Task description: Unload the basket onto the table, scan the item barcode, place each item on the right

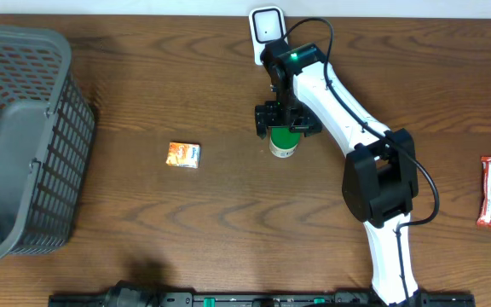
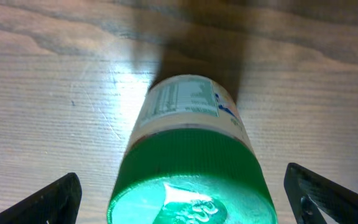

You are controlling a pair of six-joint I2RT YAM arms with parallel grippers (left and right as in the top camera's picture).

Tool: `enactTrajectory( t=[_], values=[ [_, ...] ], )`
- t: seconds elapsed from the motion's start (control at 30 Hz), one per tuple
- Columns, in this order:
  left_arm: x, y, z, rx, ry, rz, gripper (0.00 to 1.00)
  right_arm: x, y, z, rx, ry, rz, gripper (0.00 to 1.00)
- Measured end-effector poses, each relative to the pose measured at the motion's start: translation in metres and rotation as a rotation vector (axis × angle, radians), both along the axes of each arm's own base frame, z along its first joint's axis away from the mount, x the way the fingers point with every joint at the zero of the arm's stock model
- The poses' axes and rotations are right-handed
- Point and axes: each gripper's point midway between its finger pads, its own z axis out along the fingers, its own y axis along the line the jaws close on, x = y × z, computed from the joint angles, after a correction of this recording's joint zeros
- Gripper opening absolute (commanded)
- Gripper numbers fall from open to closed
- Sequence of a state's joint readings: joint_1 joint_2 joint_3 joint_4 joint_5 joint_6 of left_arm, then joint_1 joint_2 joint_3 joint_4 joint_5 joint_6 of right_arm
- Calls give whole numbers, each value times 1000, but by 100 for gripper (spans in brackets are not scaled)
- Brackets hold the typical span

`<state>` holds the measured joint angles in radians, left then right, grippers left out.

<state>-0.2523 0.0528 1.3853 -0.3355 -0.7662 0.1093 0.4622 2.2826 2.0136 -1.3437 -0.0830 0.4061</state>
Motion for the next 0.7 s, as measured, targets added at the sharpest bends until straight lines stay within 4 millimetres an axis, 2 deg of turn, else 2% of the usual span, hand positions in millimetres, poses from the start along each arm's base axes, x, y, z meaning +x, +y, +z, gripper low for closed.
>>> enactTrajectory(
  t=[0.13, 0.33, 0.37, 0.47, 0.5, 0.7],
  values=[
    [0, 0, 0, 0, 0, 0, 98, 6, 3, -5, 14, -27, 6, 99],
    [0, 0, 0, 0, 0, 0, 98, 1, 0, -23, 5, -10, 7, 99],
    [0, 0, 0, 0, 0, 0, 98, -1, 0, -27, 3, -5, 7, 98],
    [0, 0, 0, 0, 0, 0, 98, -6, -3, -36, -5, 12, 8, 87],
    [0, 0, 0, 0, 0, 0, 98, -8, -4, -38, -8, 17, 9, 87],
    [0, 0, 0, 0, 0, 0, 98, -5, -3, -40, -2, 6, 16, 91]
  ],
)
